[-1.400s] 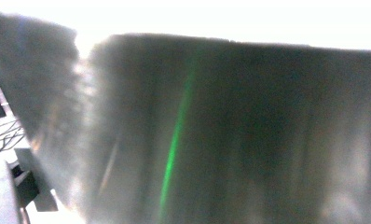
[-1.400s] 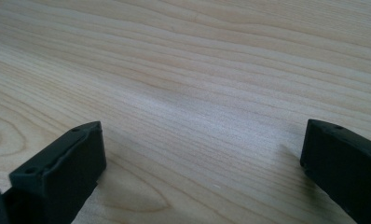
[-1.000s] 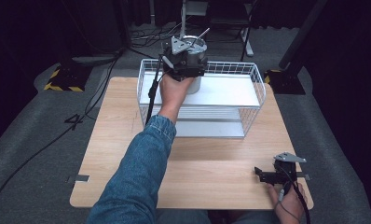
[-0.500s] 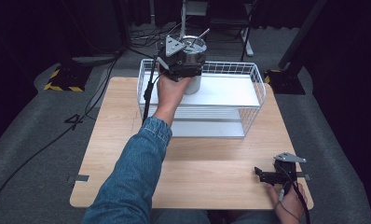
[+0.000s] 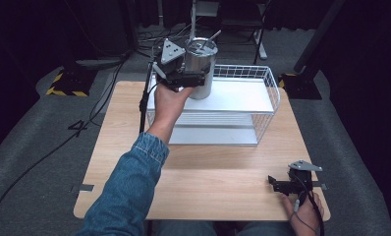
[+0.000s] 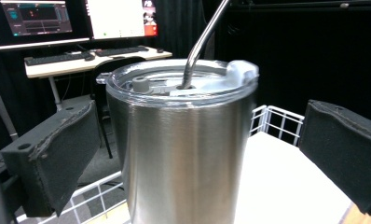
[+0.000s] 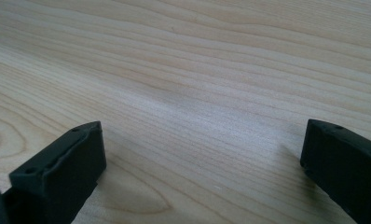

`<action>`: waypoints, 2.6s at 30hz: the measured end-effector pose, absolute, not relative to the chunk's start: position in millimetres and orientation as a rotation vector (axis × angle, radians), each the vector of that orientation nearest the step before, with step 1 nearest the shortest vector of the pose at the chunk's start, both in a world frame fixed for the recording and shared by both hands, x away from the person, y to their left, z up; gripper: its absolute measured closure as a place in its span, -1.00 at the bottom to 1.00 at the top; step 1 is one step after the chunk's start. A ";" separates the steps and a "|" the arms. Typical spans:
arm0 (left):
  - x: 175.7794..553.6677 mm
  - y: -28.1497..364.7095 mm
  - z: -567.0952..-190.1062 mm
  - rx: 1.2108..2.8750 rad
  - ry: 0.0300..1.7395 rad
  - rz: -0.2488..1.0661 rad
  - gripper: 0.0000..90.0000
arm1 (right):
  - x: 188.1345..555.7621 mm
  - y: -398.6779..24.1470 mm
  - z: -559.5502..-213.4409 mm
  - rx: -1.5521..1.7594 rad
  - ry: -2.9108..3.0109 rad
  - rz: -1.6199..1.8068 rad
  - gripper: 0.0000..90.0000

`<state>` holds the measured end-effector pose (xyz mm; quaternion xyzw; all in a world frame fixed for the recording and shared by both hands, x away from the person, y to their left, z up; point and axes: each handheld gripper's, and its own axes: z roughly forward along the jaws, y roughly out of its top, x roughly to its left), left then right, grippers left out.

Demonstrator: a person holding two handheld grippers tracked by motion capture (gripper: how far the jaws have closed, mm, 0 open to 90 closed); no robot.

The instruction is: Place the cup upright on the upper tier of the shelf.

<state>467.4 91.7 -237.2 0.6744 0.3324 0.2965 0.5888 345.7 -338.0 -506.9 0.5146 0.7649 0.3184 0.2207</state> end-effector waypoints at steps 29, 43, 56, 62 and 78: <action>354.0 173.1 -259.2 1.655 0.763 0.703 -1.00 | 348.3 -336.9 -506.7 1.438 2.102 0.876 -1.00; 335.6 204.0 -321.7 1.692 0.826 0.627 -1.00 | 348.2 -336.8 -506.7 1.438 2.102 0.876 -1.00; 321.3 222.1 -390.8 1.770 0.907 0.610 -1.00 | 348.2 -336.8 -506.8 1.438 2.102 0.876 -1.00; 318.2 226.0 -419.3 1.815 0.931 0.582 -1.00 | 348.2 -336.8 -506.8 1.438 2.102 0.876 -1.00; 322.7 228.6 -486.9 2.014 1.049 0.457 -0.99 | 348.4 -336.4 -506.8 1.440 2.099 0.876 -1.00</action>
